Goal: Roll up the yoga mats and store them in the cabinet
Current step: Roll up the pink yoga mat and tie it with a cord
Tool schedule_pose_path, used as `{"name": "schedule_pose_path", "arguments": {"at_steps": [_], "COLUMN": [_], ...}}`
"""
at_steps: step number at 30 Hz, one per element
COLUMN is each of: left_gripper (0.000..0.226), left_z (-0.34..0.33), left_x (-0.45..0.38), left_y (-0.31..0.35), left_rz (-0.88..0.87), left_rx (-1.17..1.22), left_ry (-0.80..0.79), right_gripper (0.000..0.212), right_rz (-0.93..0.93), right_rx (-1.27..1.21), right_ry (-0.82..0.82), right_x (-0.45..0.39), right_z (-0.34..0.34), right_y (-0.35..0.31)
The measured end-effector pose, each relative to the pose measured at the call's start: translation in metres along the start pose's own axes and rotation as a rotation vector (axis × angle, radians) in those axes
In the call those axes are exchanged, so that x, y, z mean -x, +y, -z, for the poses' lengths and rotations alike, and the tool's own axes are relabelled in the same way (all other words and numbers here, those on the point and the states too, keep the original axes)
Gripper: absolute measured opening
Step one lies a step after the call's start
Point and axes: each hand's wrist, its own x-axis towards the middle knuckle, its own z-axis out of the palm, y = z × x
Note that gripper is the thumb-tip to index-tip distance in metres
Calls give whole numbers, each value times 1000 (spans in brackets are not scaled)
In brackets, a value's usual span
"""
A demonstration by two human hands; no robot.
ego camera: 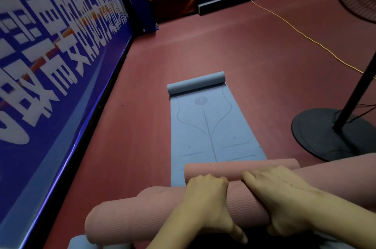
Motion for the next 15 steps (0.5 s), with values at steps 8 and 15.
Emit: {"name": "schedule_pose_path", "arguments": {"at_steps": [8,15], "left_gripper": [126,91], "left_z": [-13,-4], "left_x": [0,-10], "left_y": [5,6], "left_rz": [16,-7], "left_rx": [81,-16], "left_ry": [86,89], "right_gripper": [89,89], "right_rz": [-50,-43], "right_rx": [-24,-41], "right_ry": [-210,-214], "right_x": [-28,-41], "right_z": [29,21], "right_y": [11,22]}}
